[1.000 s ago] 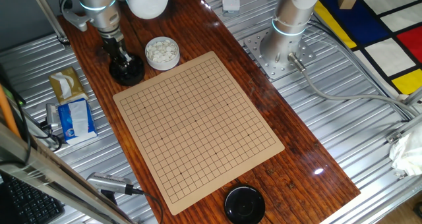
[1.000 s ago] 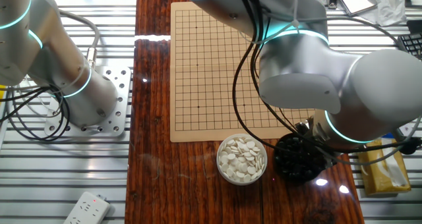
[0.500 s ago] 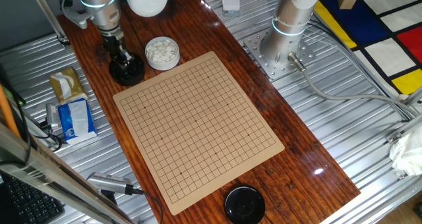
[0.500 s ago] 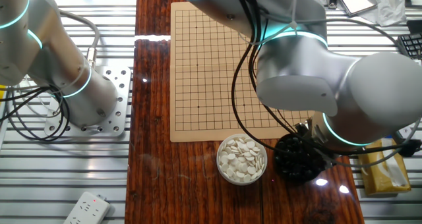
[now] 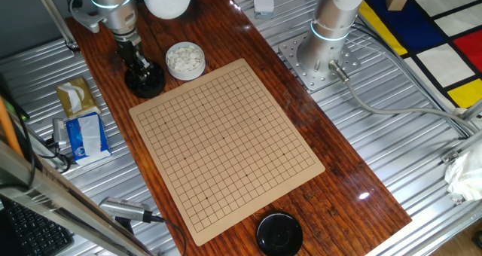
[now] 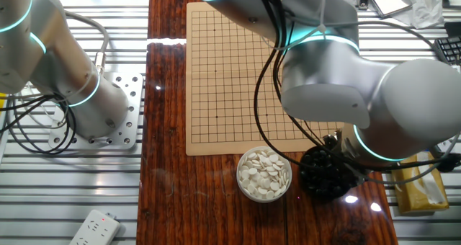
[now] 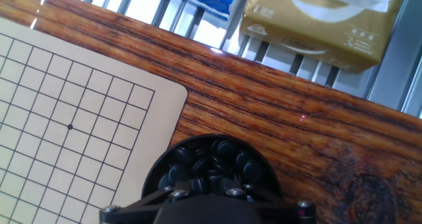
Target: Play the first move as black on the 3-4 point in the upper right corner of the Go board
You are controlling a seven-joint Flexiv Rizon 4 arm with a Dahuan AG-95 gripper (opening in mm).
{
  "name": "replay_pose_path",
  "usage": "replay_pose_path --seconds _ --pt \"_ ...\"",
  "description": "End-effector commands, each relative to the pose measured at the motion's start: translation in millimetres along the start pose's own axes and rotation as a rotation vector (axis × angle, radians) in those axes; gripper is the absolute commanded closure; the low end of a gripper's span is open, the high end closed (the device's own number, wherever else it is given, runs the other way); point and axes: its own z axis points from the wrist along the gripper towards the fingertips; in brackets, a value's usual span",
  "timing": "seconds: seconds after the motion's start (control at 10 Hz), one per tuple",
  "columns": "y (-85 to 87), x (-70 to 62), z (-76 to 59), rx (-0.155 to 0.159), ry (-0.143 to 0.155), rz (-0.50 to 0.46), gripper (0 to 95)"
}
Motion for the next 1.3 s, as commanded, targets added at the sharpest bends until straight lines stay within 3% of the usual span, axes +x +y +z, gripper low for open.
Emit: replay_pose_path --seconds 0.1,0.3,0.4,1.3 --pt "-2.3 -3.8 -0.7 -0.006 -0.012 -0.009 76.0" --pt "-4.9 -7.4 -1.7 -0.009 -0.015 -0.023 76.0" --pt "-6.2 -9.5 -1.9 -0.015 -0.017 -0.032 57.0" --pt "-5.2 -10.6 3.5 -0.013 -0.022 -0.031 57.0"
